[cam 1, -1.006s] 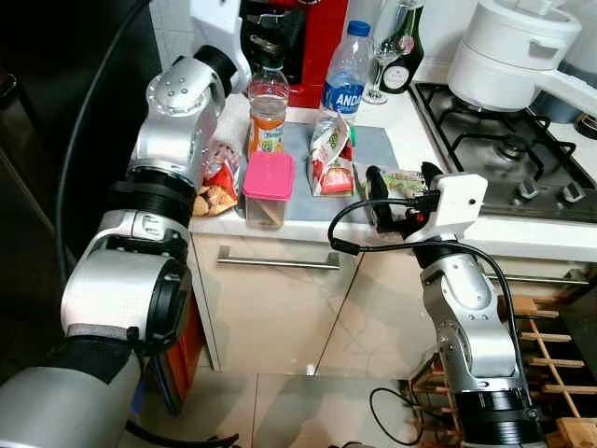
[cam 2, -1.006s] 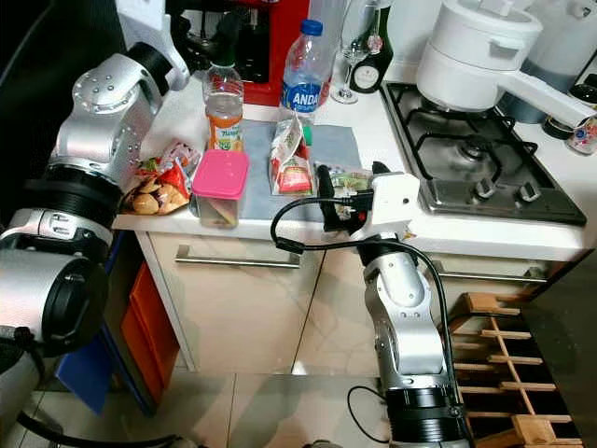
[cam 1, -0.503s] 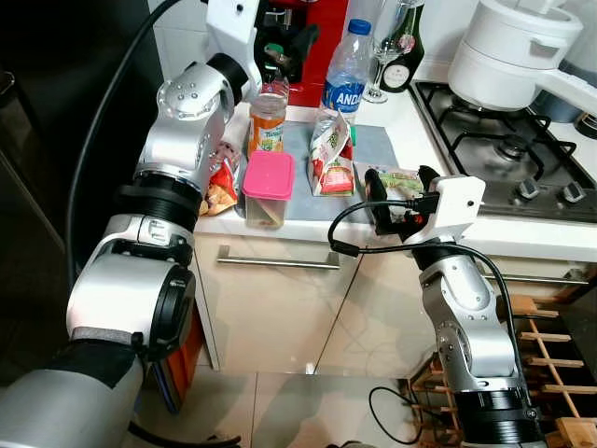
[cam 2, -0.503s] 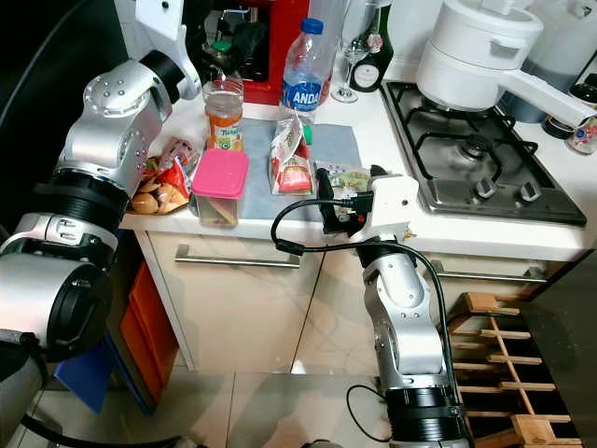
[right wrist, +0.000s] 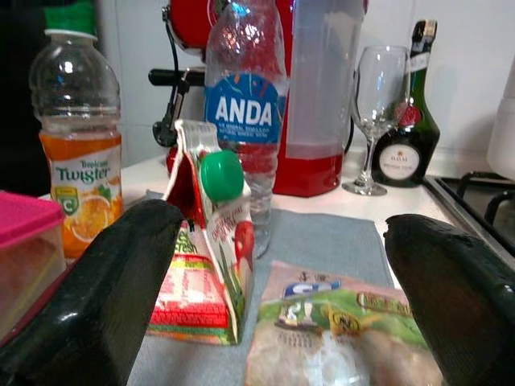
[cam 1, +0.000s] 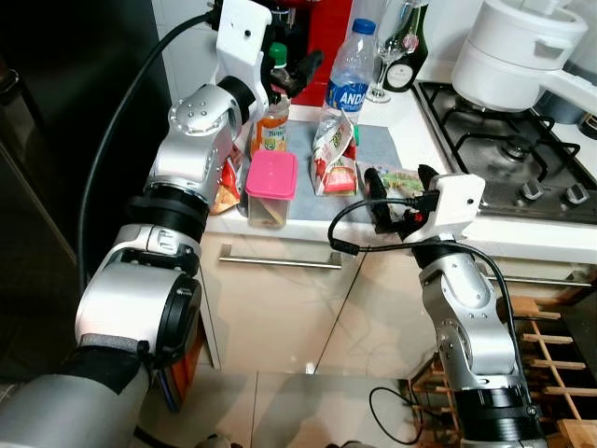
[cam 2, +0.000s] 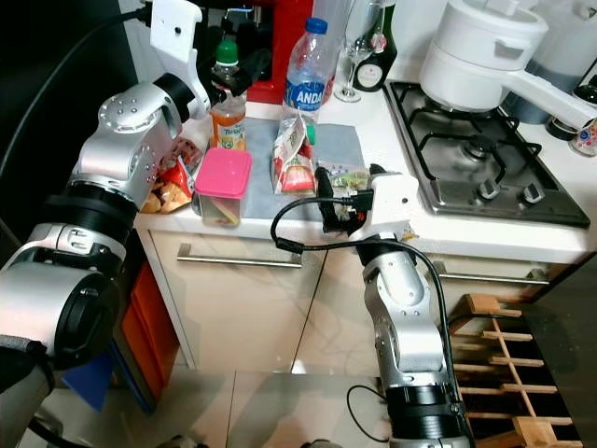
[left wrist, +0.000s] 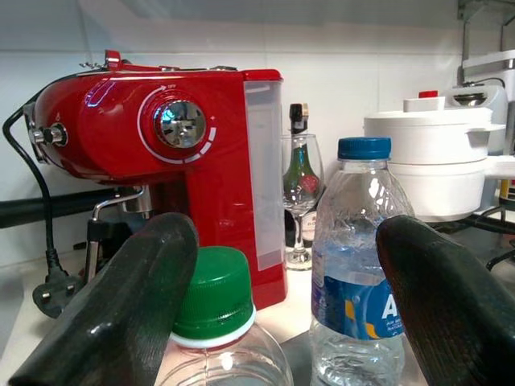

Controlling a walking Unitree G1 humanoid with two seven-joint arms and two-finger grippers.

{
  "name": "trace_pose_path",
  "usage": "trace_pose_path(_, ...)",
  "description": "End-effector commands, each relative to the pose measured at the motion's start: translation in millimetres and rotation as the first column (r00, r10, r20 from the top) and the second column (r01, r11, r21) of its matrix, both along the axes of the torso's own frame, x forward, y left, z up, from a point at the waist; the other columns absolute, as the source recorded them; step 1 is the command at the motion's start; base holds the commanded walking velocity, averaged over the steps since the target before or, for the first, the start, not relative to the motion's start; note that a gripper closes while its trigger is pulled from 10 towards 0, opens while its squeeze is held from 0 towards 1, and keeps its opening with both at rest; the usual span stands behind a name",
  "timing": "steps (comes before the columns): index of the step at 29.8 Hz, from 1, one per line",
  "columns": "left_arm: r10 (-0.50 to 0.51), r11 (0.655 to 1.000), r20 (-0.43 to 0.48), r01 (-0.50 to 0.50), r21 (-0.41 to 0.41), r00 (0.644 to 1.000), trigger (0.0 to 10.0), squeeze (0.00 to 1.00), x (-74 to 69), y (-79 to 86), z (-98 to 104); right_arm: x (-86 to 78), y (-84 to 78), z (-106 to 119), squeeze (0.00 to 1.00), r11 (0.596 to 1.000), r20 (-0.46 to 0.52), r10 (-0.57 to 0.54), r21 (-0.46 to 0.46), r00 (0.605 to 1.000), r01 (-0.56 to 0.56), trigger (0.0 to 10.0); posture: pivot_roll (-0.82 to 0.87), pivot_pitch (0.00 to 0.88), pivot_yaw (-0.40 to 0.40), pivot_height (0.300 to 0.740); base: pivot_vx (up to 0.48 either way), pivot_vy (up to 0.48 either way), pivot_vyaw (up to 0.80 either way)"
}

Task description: Restocking fridge

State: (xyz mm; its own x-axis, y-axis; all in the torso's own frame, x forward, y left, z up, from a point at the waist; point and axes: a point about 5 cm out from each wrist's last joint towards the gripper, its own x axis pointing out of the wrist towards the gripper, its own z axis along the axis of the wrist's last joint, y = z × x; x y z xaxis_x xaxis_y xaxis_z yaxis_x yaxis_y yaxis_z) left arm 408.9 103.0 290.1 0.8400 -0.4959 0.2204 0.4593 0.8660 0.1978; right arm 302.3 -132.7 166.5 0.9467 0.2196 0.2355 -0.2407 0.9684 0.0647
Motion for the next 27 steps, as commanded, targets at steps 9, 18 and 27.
trace_pose_path(9, 0.042, 0.997, -0.146, -0.051, -0.054, 0.988, 10.0, 0.00, 6.2, 1.5, -22.6, 1.2, -2.1, -0.2, 0.00, 1.000, -0.014, 0.008, -0.007, 1.000, -0.008, 10.0, -0.08, 0.000, -0.069, 0.740, 0.000, 0.000, 0.00)
trace_pose_path(18, 0.037, 0.999, 0.015, -0.036, -0.037, 0.999, 10.0, 0.00, 1.4, -3.2, -1.7, 1.3, -2.5, -1.2, 0.00, 1.000, -0.020, 0.009, -0.011, 1.000, -0.010, 10.0, -0.08, 0.000, -0.068, 0.740, 0.000, 0.000, 0.00)
trace_pose_path(27, 0.011, 0.999, -0.196, -0.017, -0.029, 0.981, 0.0, 0.00, 5.5, -6.5, -34.1, 1.9, -1.7, -2.4, 0.00, 1.000, -0.027, 0.014, -0.012, 1.000, -0.014, 10.0, -0.08, 0.000, -0.069, 0.740, 0.000, 0.000, 0.00)
